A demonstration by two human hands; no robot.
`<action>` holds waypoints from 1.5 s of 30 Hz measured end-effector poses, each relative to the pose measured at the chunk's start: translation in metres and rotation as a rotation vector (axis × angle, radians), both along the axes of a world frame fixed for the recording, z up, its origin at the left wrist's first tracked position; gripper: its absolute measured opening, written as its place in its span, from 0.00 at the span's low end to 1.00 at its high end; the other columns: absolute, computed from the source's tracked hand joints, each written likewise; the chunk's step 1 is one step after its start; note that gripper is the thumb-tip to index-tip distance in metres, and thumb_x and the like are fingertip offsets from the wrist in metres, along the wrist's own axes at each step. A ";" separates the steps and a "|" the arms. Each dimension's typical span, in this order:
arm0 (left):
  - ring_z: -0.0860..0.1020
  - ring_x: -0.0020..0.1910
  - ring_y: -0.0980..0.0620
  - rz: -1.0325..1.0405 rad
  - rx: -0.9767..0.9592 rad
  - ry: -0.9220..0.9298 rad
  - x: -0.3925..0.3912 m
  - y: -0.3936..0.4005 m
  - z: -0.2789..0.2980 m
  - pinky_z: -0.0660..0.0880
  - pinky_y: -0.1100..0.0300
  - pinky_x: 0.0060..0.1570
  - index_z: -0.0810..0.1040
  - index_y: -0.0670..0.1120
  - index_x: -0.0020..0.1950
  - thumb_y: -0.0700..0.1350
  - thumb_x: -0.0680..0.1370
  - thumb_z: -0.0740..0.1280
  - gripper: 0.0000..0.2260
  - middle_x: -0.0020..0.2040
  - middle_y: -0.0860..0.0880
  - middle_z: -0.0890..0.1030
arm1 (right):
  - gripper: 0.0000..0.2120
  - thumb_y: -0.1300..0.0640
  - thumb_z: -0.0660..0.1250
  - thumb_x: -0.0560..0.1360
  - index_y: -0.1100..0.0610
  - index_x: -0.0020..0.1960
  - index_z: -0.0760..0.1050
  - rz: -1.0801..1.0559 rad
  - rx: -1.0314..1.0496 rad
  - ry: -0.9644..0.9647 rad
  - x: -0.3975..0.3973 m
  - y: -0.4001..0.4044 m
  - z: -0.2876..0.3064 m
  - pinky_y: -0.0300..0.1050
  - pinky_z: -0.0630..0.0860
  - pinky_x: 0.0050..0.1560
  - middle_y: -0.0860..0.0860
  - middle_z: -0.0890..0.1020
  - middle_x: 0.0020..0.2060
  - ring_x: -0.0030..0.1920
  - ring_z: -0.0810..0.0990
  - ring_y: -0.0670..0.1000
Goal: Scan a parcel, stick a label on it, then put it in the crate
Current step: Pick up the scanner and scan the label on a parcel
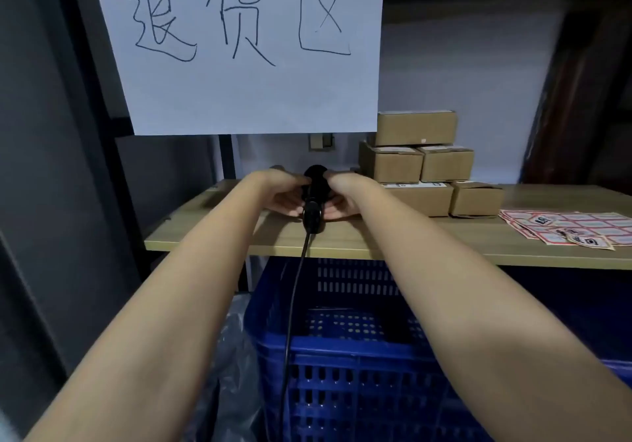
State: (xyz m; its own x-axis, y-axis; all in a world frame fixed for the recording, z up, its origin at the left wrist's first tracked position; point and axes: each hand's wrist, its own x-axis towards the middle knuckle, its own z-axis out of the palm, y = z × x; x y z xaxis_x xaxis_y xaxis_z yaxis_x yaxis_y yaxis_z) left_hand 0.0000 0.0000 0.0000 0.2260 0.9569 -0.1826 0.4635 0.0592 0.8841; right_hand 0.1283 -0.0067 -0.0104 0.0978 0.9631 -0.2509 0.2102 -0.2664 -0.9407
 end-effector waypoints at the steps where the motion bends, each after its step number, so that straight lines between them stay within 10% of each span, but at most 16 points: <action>1: 0.78 0.39 0.49 -0.012 -0.021 0.008 0.001 -0.003 0.001 0.78 0.59 0.42 0.75 0.38 0.58 0.50 0.79 0.61 0.16 0.43 0.43 0.80 | 0.21 0.47 0.54 0.79 0.65 0.58 0.70 0.005 -0.011 0.001 -0.001 0.000 0.000 0.47 0.77 0.46 0.59 0.77 0.37 0.35 0.78 0.54; 6: 0.79 0.39 0.50 -0.045 -0.051 -0.025 0.002 -0.005 0.001 0.80 0.63 0.32 0.75 0.39 0.53 0.48 0.79 0.61 0.12 0.44 0.43 0.79 | 0.22 0.45 0.54 0.78 0.61 0.59 0.70 0.051 -0.049 0.047 -0.008 0.001 -0.004 0.47 0.79 0.37 0.56 0.81 0.51 0.41 0.81 0.54; 12: 0.79 0.40 0.49 -0.060 -0.076 -0.082 -0.001 -0.001 -0.001 0.79 0.59 0.44 0.75 0.40 0.49 0.46 0.79 0.62 0.09 0.43 0.43 0.79 | 0.19 0.46 0.53 0.79 0.59 0.59 0.70 0.047 -0.045 0.114 -0.013 -0.006 -0.004 0.41 0.77 0.28 0.53 0.83 0.47 0.31 0.82 0.50; 25: 0.79 0.44 0.50 -0.065 -0.128 -0.167 -0.007 -0.041 0.008 0.81 0.61 0.37 0.76 0.40 0.59 0.49 0.76 0.67 0.16 0.48 0.44 0.80 | 0.25 0.44 0.57 0.77 0.59 0.68 0.66 0.045 0.104 0.112 -0.002 -0.042 0.001 0.52 0.79 0.49 0.59 0.79 0.60 0.57 0.81 0.58; 29: 0.80 0.45 0.51 -0.093 -0.112 -0.155 0.006 -0.069 0.013 0.82 0.64 0.35 0.78 0.42 0.53 0.49 0.75 0.68 0.12 0.50 0.45 0.80 | 0.31 0.39 0.61 0.74 0.58 0.69 0.66 0.041 0.109 0.117 0.011 -0.065 0.002 0.53 0.79 0.54 0.58 0.78 0.62 0.58 0.79 0.58; 33: 0.81 0.45 0.50 -0.087 -0.113 -0.130 0.028 -0.096 0.015 0.81 0.63 0.33 0.77 0.41 0.55 0.48 0.74 0.69 0.14 0.51 0.44 0.80 | 0.33 0.38 0.60 0.74 0.59 0.70 0.65 -0.004 0.157 0.032 0.029 -0.099 0.004 0.44 0.68 0.33 0.59 0.76 0.64 0.53 0.76 0.56; 38: 0.82 0.45 0.50 -0.081 -0.086 -0.130 0.062 -0.126 0.017 0.82 0.61 0.35 0.75 0.41 0.60 0.48 0.73 0.71 0.19 0.49 0.45 0.82 | 0.33 0.39 0.63 0.73 0.62 0.69 0.66 -0.041 0.207 0.064 0.066 -0.133 0.004 0.47 0.70 0.51 0.56 0.75 0.64 0.56 0.74 0.57; 45: 0.80 0.43 0.51 -0.110 -0.070 -0.181 0.109 -0.159 0.019 0.81 0.63 0.34 0.75 0.45 0.59 0.47 0.73 0.71 0.16 0.44 0.47 0.80 | 0.31 0.38 0.62 0.73 0.58 0.68 0.68 -0.062 0.226 0.111 0.113 -0.172 0.006 0.47 0.68 0.50 0.55 0.74 0.65 0.53 0.71 0.54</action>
